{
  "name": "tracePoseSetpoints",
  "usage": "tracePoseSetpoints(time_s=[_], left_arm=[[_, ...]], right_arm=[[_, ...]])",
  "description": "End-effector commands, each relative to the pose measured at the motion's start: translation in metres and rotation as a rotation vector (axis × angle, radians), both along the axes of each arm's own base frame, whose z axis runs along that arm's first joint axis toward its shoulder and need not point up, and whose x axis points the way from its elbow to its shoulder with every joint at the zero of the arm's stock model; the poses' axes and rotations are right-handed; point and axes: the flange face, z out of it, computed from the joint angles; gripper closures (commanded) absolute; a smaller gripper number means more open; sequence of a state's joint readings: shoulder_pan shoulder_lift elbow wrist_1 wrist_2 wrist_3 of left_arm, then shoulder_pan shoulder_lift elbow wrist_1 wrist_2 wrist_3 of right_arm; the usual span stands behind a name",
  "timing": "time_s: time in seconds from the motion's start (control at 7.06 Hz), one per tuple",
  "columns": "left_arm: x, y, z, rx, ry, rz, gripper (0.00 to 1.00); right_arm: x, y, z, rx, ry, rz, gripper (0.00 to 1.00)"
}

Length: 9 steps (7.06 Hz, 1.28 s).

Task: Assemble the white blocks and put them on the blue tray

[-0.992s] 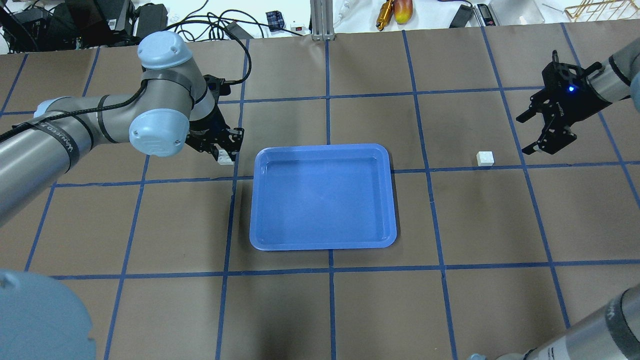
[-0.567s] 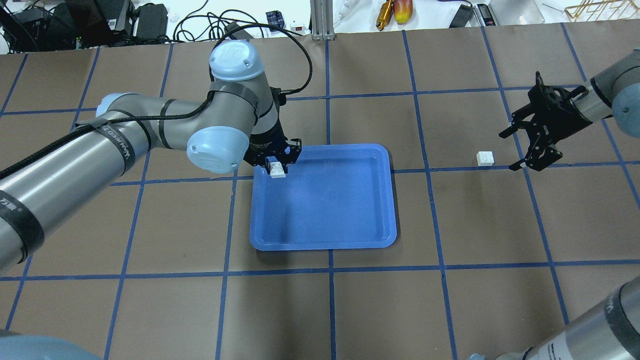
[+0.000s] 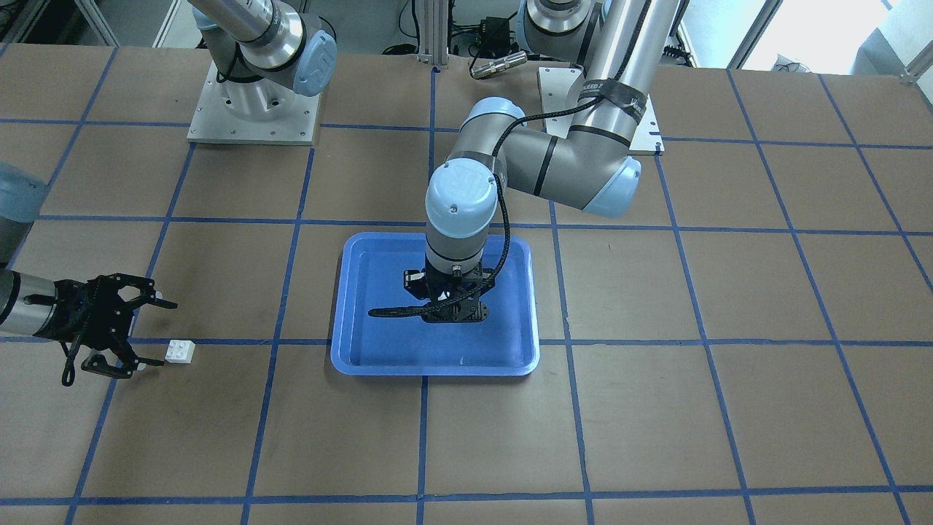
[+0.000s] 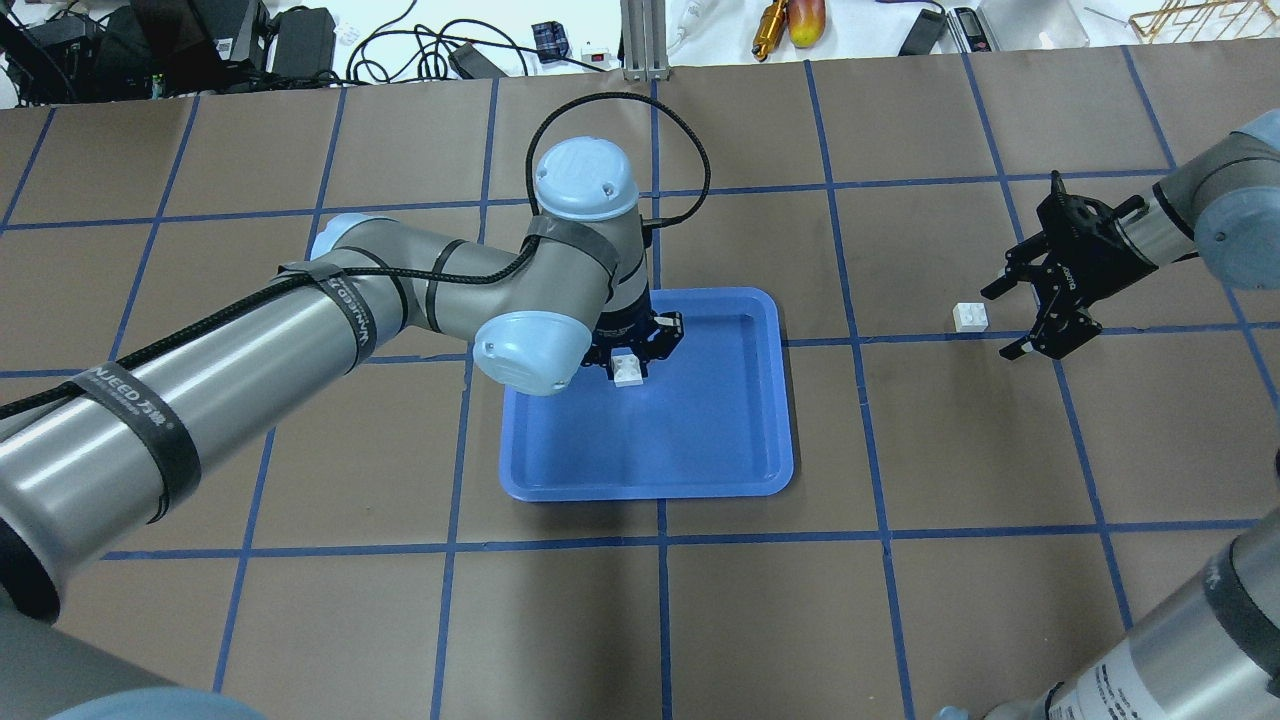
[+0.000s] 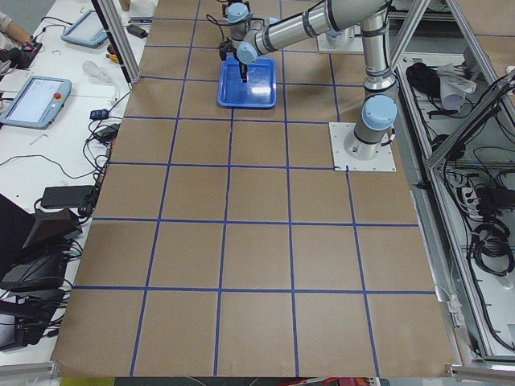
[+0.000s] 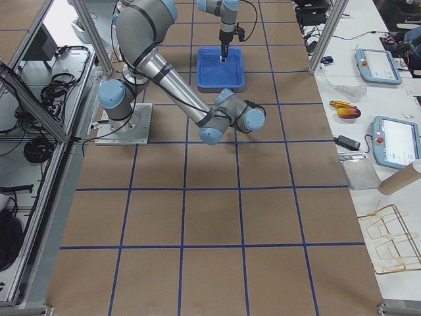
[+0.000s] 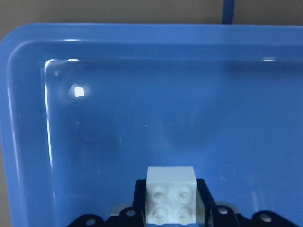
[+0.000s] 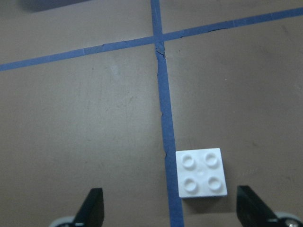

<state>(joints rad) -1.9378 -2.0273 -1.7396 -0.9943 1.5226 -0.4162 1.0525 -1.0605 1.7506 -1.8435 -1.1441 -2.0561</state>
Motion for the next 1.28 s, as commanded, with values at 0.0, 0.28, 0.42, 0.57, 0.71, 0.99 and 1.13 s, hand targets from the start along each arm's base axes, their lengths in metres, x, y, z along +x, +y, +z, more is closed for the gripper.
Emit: tracePoseSetpoints(time_s=[0.0, 0.28, 0.42, 0.57, 0.71, 0.99, 1.13], left_arm=[[-0.012, 0.000, -0.017, -0.013, 0.003, 0.020, 0.83], [-0.010, 0.003, -0.029, 0.005, -0.014, 0.019, 0.57], [-0.010, 0.003, -0.029, 0.005, -0.017, 0.022, 0.35], [-0.011, 0.005, -0.034, 0.018, -0.011, 0.032, 0.20], [-0.010, 0.005, -0.041, 0.029, -0.018, 0.062, 0.17], [-0.011, 0.002, -0.023, -0.002, 0.000, 0.055, 0.15], [-0.009, -0.007, -0.003, -0.025, 0.035, 0.068, 0.11]], right_arm=[[-0.001, -0.005, -0.003, -0.021, 0.017, -0.008, 0.00], [0.000, -0.007, -0.003, -0.038, 0.023, 0.000, 0.00], [0.003, -0.008, -0.002, -0.053, 0.002, -0.005, 0.00], [0.003, -0.009, -0.002, -0.069, -0.006, 0.011, 0.00], [0.003, -0.009, -0.002, -0.070, -0.007, 0.013, 0.00], [0.004, -0.009, -0.002, -0.071, -0.007, 0.017, 0.00], [0.004, -0.009, -0.002, -0.071, -0.007, 0.017, 0.01]])
